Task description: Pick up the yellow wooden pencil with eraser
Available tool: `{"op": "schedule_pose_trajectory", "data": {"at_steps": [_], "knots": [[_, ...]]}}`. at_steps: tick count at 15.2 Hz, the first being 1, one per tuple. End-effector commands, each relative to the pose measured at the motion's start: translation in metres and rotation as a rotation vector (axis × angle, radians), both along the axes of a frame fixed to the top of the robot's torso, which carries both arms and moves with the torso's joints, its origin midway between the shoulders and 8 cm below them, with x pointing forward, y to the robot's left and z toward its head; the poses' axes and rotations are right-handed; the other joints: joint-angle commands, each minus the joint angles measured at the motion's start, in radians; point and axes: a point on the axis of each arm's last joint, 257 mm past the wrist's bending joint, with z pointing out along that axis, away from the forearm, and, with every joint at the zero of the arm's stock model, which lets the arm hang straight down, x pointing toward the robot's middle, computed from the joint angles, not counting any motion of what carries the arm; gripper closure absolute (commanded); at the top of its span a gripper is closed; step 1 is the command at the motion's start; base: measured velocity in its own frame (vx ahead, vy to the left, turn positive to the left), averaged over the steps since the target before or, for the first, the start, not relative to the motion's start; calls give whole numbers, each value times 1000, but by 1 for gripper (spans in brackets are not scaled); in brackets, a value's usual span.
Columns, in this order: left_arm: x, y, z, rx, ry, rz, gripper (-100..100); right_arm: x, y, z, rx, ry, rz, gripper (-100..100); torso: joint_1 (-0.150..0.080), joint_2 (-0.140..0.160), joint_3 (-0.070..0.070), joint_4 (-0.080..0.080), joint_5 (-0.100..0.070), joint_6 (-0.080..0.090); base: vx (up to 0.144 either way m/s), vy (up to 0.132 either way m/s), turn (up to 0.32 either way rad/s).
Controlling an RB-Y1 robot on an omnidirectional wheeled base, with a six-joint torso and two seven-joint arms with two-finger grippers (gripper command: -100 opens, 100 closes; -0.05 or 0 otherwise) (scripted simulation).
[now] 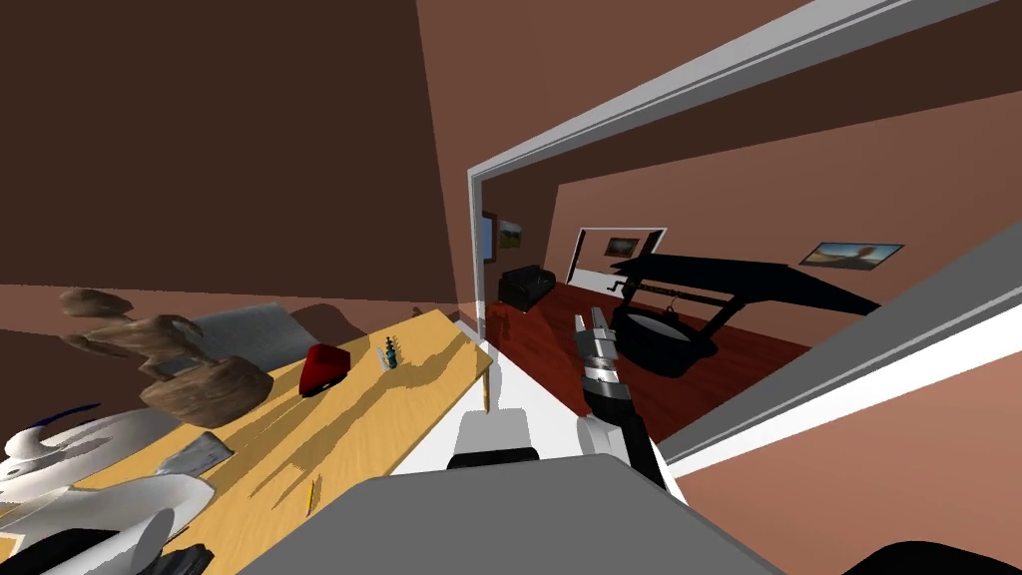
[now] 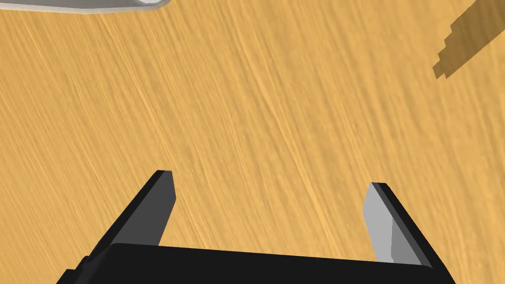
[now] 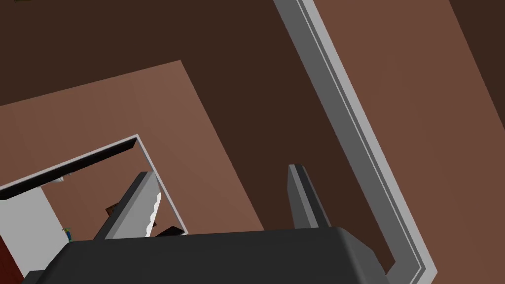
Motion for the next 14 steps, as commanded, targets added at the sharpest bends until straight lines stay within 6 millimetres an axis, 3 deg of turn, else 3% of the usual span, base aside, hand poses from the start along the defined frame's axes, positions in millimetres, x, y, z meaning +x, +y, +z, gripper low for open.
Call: {"op": "schedule_pose_trajectory", "data": {"at_steps": [1,6,10,11,13,14], "knots": [[-14,-6,-4,-39,17,57,-100,0,0,0,0,0,0,0,0,0,0,0,0,0,-4,29,-91],[-52,-27,-18,-159,40,274,-100,0,0,0,0,0,0,0,0,0,0,0,0,0,-6,28,-254],[-67,-40,-23,-217,50,375,-100,0,0,0,0,0,0,0,0,0,0,0,0,0,-9,25,-195],[-79,-52,-27,-262,53,466,-100,0,0,0,0,0,0,0,0,0,0,0,0,-1,-5,26,-214],[-80,-55,-27,-271,61,469,-100,0,0,0,0,0,0,0,0,0,0,0,0,0,-4,27,-198],[-90,-68,-30,-319,67,556,-100,0,0,0,0,0,0,0,0,0,0,0,0,-1,-4,23,-265]]}}
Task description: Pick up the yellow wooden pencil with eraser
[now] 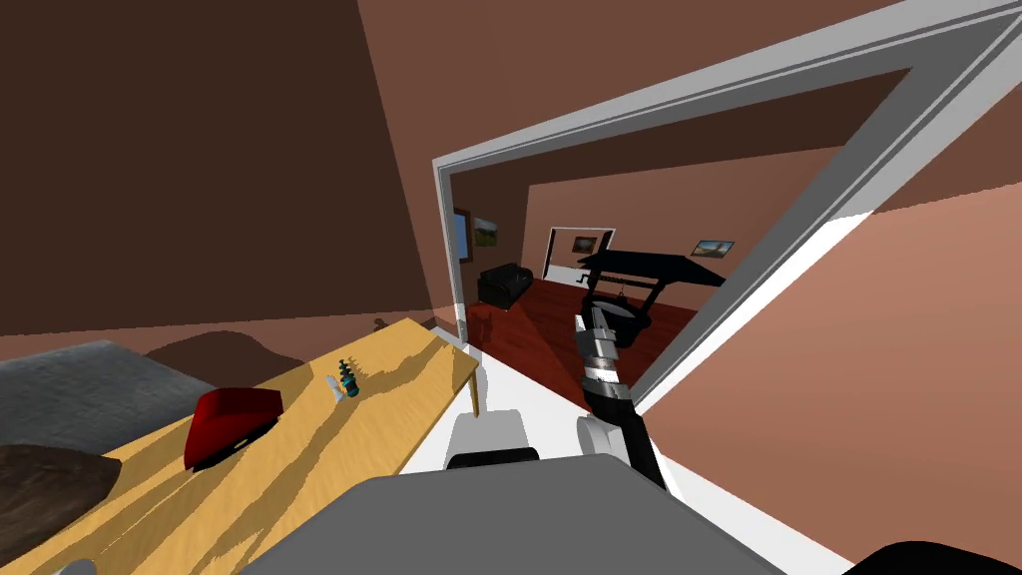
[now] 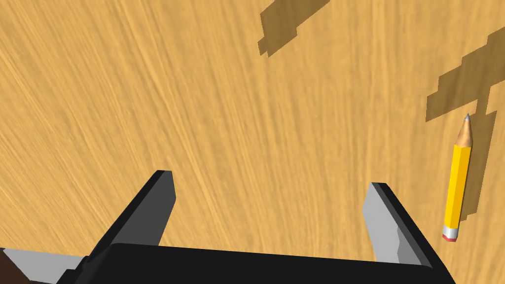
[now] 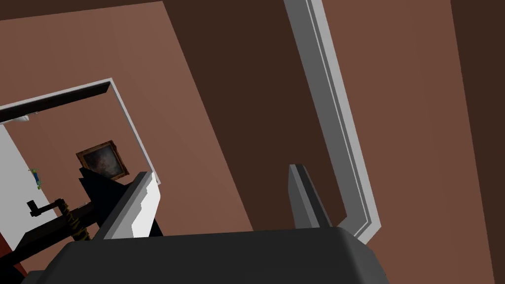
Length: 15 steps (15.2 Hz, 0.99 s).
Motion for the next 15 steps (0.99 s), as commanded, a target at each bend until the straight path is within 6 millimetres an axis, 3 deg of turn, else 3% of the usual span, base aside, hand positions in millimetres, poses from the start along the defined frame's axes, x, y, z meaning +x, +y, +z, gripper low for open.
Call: {"op": "schedule_pose_trajectory", "data": {"at_steps": [1,2,4,5,7,8,14,15], "knots": [[-7,-13,-3,-43,11,68,-100,0,0,0,0,0,0,0,0,0,0,0,0,0,-8,32,-281],[-14,-25,-5,-82,14,142,-100,0,0,0,0,0,0,0,0,0,0,0,0,0,-7,37,-307],[-16,-28,-5,-92,21,149,-100,0,0,0,0,0,0,0,1,0,0,0,0,-1,-7,34,-141],[-23,-43,-7,-139,31,223,-100,0,0,0,0,0,0,0,1,0,0,0,0,-1,-6,26,-139],[-23,-43,-7,-139,31,223,-100,0,0,0,0,0,0,0,0,0,0,0,0,-1,-5,22,-159],[-26,-55,-7,-178,37,285,-100,0,0,0,0,0,0,0,0,0,0,0,0,-1,-3,21,-180],[-32,-69,-9,-219,49,345,-100,0,0,0,0,0,0,0,0,0,0,0,0,-1,-4,21,-105],[-35,-81,-9,-252,58,393,-100,0,0,0,0,0,0,0,-1,0,0,0,0,-1,-3,10,-96]]}}
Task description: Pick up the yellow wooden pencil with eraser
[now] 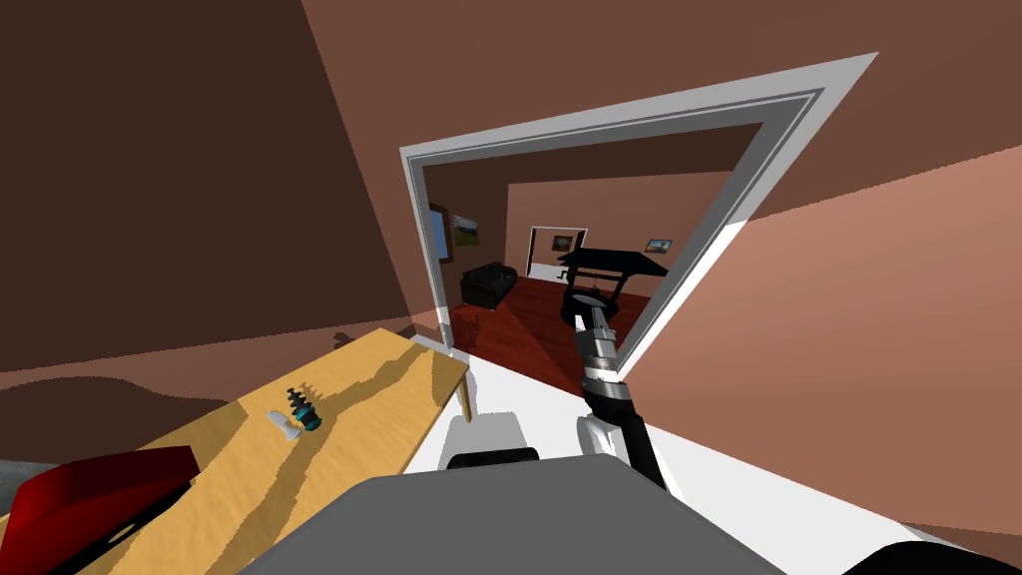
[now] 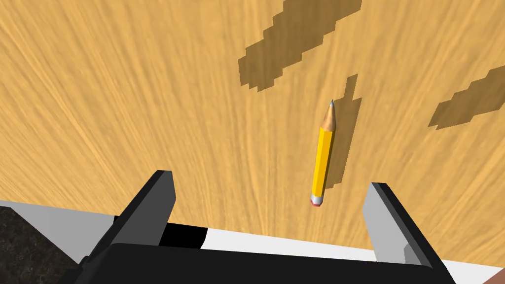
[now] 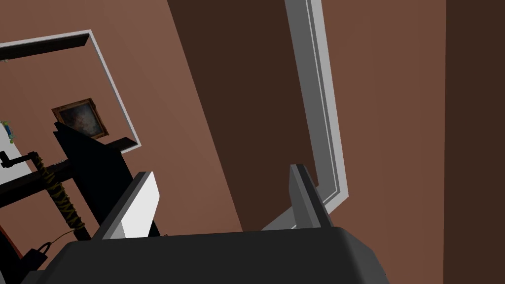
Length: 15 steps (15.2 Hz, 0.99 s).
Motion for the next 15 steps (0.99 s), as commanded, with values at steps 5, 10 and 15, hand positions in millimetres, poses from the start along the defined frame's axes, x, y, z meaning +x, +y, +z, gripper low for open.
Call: {"op": "schedule_pose_trajectory", "data": {"at_steps": [5,10,15], "knots": [[-4,-22,-1,-64,15,91,-100,0,0,0,0,0,0,0,1,0,0,0,0,0,-3,25,-157],[-10,-42,-23,-69,11,78,-100,0,0,0,0,0,0,0,1,-2,-1,0,0,-1,21,25,58],[-10,-39,-19,-69,10,81,100,0,0,0,0,0,0,0,0,0,0,-1,0,-1,5,3,1]]}}
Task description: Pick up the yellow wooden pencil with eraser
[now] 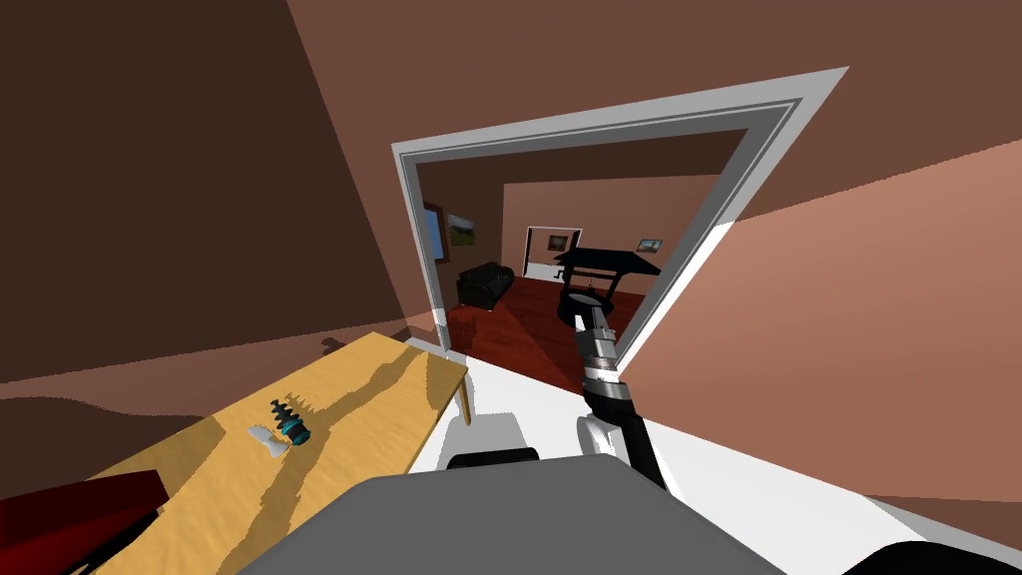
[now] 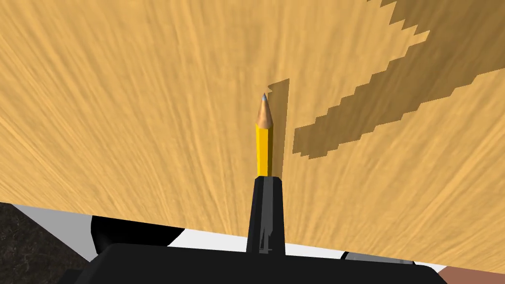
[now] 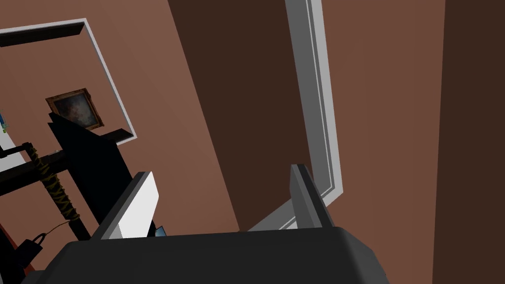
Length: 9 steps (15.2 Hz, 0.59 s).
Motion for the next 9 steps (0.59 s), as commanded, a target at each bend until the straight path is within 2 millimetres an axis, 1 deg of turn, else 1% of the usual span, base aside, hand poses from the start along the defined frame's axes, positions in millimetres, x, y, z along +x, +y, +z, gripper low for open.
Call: {"op": "schedule_pose_trajectory", "data": {"at_steps": [1,2,4,5,6,7,9], "knots": [[0,0,0,0,0,0,100,0,0,0,0,0,0,0,0,0,0,0,0,0,0,0,0],[3,8,9,-1,5,9,100,0,0,0,0,0,0,0,0,0,0,0,0,0,-15,-21,-75],[5,15,19,-2,7,17,100,0,0,0,0,0,0,0,-1,2,1,0,-1,1,-33,-34,-94],[5,12,13,0,5,13,100,0,0,0,0,0,0,0,-2,2,1,1,-1,1,-25,-18,-32],[23,26,14,38,-41,10,-100,0,0,0,0,0,0,0,-1,2,1,1,0,0,-59,-20,62],[28,29,14,49,-54,9,-100,0,0,0,0,0,0,0,-1,4,2,1,0,0,-98,-35,77],[28,29,14,49,-54,9,-100,0,0,0,0,0,0,0,-2,6,4,1,0,0,-77,-27,24]]}}
